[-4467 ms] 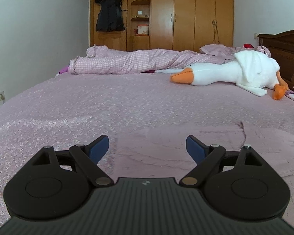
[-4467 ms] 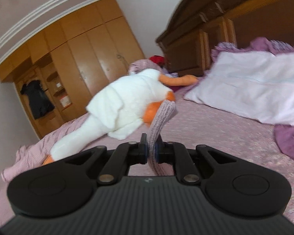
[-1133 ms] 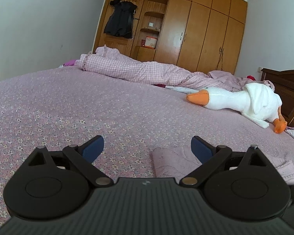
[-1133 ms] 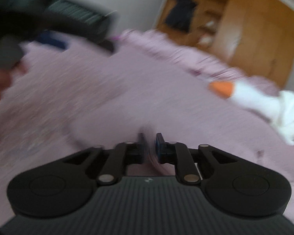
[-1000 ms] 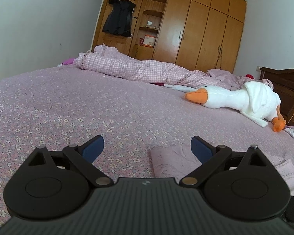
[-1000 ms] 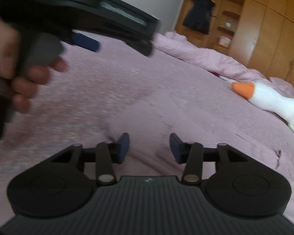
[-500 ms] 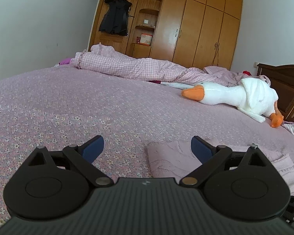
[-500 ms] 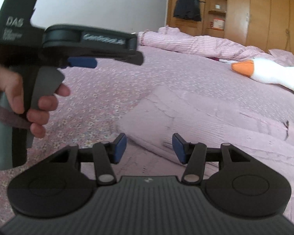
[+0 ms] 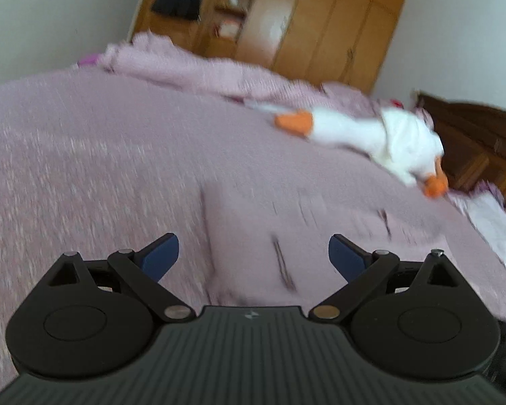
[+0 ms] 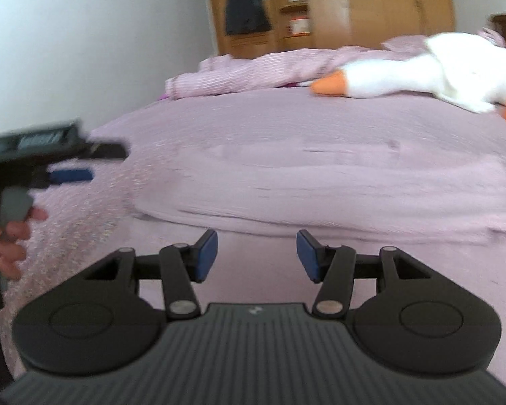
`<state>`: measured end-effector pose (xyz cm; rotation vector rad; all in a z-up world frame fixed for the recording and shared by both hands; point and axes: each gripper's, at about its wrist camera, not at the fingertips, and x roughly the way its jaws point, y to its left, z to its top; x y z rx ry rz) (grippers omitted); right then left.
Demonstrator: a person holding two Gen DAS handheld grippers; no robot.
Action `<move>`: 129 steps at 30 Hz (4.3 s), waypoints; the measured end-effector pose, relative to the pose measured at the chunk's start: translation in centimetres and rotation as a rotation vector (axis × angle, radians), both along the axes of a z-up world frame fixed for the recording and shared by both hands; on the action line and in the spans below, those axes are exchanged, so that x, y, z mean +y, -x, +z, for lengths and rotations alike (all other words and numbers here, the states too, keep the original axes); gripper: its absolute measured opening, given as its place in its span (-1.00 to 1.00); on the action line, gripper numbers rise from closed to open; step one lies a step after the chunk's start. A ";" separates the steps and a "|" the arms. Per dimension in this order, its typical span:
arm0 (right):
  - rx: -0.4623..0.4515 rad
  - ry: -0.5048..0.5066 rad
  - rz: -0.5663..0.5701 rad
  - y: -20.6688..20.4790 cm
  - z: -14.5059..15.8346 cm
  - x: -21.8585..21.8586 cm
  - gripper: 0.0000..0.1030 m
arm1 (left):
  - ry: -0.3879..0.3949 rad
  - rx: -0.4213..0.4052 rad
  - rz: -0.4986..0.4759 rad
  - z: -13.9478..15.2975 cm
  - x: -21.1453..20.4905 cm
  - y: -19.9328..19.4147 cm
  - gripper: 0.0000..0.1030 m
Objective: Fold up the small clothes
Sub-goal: 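Withdraw the right tool while the left tool moves toward the cardigan hem, then roll both tools and lower them to the cardigan hem edge, then close both tools on the pink cardigan hem, then lift the hem with both tools and fold it over toward the collar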
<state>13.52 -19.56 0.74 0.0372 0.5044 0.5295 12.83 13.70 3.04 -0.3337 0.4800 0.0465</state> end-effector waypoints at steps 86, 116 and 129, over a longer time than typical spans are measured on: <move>0.561 -0.644 -0.025 5.6 -9.4 -26.7 -0.57 | 0.537 0.167 -0.227 -9.4 -0.9 14.7 -0.42; 0.338 -0.772 0.070 2.2 -3.8 -23.8 -0.78 | 0.719 0.000 -0.253 -6.0 1.3 14.0 -0.85; 0.218 -0.774 0.062 -1.6 -0.5 -23.1 -0.78 | 0.652 -0.049 -0.291 -2.1 0.6 10.4 -0.85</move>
